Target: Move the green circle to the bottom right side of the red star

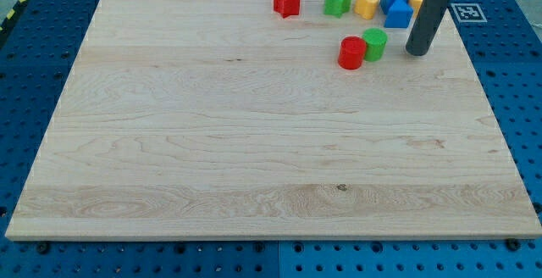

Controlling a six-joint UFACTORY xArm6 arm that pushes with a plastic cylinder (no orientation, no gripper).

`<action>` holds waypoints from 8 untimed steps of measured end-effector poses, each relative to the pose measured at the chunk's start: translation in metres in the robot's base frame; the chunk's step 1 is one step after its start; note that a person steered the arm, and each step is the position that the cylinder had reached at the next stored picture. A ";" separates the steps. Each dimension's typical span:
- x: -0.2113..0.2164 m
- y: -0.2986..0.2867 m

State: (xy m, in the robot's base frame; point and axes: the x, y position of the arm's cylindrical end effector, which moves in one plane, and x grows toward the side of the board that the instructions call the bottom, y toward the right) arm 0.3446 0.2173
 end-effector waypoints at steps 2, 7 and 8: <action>0.005 -0.025; -0.044 -0.088; -0.045 -0.103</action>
State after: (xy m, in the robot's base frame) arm 0.2999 0.1140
